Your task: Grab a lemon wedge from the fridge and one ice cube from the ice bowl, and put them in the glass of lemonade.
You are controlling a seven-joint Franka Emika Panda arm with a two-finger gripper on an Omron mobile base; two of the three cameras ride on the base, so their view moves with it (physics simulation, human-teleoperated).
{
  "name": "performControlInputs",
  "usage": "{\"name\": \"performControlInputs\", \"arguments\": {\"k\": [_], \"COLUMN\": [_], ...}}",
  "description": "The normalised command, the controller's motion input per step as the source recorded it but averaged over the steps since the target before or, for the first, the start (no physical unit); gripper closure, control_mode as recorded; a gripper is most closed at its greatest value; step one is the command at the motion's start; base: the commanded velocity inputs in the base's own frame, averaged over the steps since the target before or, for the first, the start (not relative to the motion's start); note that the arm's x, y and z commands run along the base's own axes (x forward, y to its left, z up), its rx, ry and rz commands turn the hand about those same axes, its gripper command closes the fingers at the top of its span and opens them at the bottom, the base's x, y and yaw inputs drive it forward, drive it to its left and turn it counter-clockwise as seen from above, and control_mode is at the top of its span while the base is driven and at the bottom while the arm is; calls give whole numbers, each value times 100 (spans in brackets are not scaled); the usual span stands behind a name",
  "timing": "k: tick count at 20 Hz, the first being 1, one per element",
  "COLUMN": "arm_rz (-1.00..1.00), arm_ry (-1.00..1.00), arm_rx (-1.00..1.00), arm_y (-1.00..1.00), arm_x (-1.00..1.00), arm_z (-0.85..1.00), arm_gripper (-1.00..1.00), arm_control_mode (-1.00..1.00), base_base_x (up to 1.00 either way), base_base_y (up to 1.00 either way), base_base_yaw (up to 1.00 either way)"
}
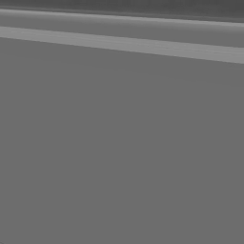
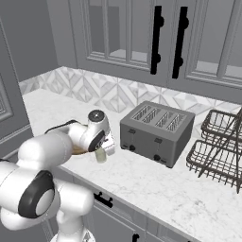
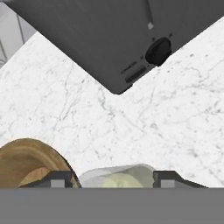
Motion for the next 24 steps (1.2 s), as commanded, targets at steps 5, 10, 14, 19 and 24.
{"name": "performControlInputs", "arguments": {"k": [5, 10, 14, 19, 24], "arm_rz": [-6, -5, 0, 0, 0], "arm_ry": [0, -7, -25, -31, -44], "arm_rx": [0, 1, 6, 6, 7], "arm_y": [7, 0, -10, -43, -57], "arm_x": [0, -2, -64, -100, -100], "arm_z": [26, 50, 95, 91, 99], "arm_gripper": [-100, -100, -100, -100, -100], "arm_control_mode": [-100, -100, -100, -100, -100], "base_base_x": [0, 0, 0, 0, 0], "base_base_y": [0, 0, 0, 0, 0], "base_base_yaw": [0, 0, 0, 0, 0]}}
